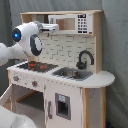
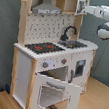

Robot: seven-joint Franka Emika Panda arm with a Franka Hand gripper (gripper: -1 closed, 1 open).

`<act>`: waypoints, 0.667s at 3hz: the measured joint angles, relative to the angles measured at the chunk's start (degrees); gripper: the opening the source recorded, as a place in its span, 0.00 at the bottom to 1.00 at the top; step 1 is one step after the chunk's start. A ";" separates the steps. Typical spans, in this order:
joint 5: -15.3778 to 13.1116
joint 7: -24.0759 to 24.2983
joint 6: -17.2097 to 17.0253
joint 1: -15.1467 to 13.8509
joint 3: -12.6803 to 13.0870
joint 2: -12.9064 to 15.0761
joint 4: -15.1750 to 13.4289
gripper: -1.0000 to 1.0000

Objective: Play with the kitchen

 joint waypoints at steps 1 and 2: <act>0.31 3.70 -0.03 -0.07 -1.46 -4.33 -1.78 1.00; 0.32 9.60 0.14 -1.19 -0.89 -5.74 -1.86 1.00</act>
